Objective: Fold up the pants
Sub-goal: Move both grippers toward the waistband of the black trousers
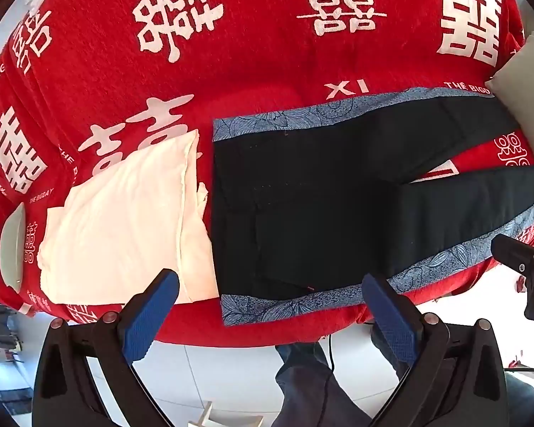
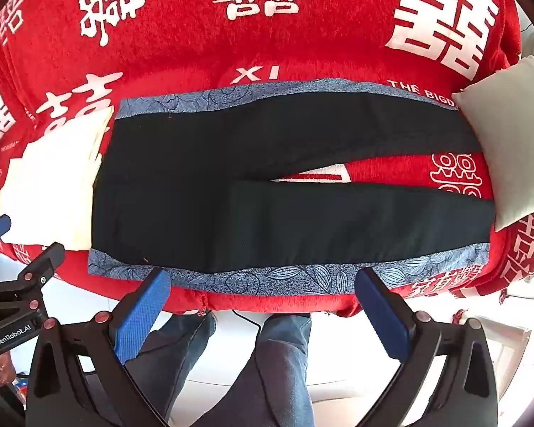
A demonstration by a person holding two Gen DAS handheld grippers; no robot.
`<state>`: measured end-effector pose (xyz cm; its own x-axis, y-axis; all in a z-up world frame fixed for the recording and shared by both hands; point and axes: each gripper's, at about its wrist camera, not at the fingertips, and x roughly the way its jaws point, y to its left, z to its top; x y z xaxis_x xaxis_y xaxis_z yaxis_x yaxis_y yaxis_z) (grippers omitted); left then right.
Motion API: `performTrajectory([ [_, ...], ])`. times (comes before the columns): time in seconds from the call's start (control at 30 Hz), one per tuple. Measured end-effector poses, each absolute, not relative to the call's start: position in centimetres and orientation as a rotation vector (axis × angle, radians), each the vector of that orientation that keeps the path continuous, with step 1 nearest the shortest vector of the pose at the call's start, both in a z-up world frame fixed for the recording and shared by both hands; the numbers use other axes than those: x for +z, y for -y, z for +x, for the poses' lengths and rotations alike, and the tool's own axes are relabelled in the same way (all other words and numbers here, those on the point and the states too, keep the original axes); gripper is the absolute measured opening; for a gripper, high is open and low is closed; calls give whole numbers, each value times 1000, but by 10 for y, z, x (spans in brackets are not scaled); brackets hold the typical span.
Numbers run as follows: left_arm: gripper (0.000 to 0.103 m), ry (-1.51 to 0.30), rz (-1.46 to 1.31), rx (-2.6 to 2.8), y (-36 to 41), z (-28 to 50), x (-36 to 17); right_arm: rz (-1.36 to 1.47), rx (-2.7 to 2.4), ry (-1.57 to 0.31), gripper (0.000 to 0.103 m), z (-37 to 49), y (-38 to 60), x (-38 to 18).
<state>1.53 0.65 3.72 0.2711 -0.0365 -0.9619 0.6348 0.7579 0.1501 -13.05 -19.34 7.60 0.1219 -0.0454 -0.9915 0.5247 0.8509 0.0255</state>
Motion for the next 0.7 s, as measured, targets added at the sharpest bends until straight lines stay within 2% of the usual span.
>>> performTrajectory([
  [0.7,103,-1237,585,-477,-4,20,35,427,-439,-1389,103,-129,199,75],
])
